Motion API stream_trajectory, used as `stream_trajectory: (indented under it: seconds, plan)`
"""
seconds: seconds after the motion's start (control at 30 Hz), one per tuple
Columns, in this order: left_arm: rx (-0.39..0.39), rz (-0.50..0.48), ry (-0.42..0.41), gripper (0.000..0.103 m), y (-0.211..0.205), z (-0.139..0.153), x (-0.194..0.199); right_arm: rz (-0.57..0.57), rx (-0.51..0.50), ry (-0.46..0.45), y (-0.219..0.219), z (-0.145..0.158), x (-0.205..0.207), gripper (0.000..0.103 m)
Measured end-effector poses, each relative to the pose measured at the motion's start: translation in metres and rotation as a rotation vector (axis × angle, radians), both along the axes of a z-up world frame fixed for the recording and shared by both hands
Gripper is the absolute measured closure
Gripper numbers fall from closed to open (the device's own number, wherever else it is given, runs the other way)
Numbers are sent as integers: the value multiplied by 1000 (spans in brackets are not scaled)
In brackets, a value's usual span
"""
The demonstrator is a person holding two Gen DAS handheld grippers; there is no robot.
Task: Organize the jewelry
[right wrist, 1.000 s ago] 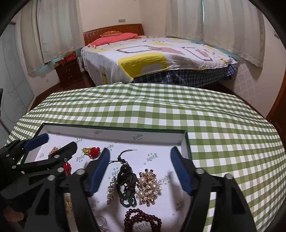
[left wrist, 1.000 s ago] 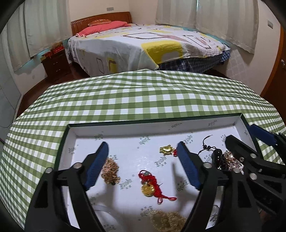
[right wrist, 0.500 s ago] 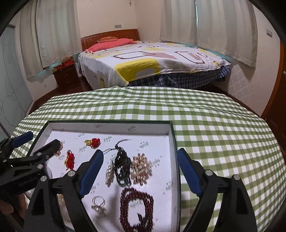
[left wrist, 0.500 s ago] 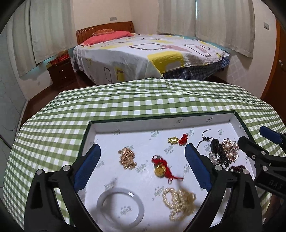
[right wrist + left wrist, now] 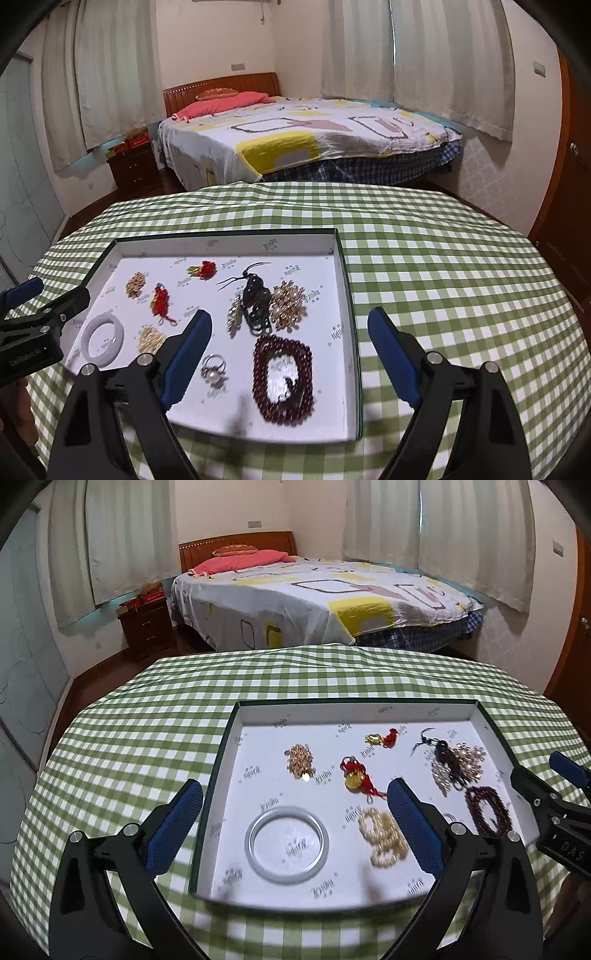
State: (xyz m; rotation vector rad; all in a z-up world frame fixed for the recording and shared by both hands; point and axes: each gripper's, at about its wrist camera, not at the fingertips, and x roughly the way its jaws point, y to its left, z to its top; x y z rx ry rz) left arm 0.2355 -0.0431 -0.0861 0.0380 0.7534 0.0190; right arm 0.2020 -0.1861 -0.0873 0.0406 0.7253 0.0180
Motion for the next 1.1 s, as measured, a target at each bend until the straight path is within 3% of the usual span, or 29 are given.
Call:
stream_trajectory:
  seconds: [0.43,1.1]
  plan:
    - [-27,9,-41,5,8,24,-55,35,-19,-98,19,33,-58,19]
    - [-33,73,-168,5,33,85,-161,108,-29,-212,45,81,-143,19]
